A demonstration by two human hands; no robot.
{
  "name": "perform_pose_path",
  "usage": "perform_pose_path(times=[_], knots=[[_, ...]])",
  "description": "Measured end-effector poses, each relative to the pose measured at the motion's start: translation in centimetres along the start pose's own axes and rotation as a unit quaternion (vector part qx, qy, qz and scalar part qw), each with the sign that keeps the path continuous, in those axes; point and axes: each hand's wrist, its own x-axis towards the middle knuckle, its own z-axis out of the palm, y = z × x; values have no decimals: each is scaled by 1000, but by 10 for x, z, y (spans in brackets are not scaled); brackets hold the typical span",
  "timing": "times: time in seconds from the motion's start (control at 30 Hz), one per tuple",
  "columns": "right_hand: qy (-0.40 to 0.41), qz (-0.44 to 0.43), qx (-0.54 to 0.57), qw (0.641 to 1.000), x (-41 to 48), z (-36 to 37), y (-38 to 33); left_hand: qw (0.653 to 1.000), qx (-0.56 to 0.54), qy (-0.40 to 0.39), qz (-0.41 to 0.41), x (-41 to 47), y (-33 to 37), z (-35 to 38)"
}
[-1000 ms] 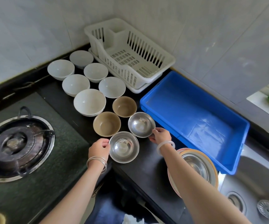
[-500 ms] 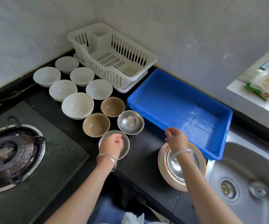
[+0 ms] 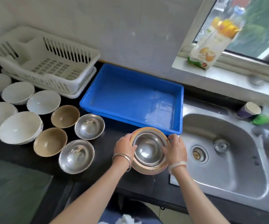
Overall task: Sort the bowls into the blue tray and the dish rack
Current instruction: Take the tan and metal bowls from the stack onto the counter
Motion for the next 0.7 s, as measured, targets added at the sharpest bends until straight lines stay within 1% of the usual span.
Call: perform_pose_path(times=[0.17,0.33,0.57,0.7], knots=[[-50,43,8,998,-4,5,5,999,36,9,-7,10,0,9],[-40,59,2,997,-5,1,8,998,65,12,-9,18,2,17],[-38,20,-77,996,-3,-9,9,997,78,-1,-4,16,-1,34],[-39,16,-85,996,-4,-10,7,997,83,-8,-2,17,0,36]])
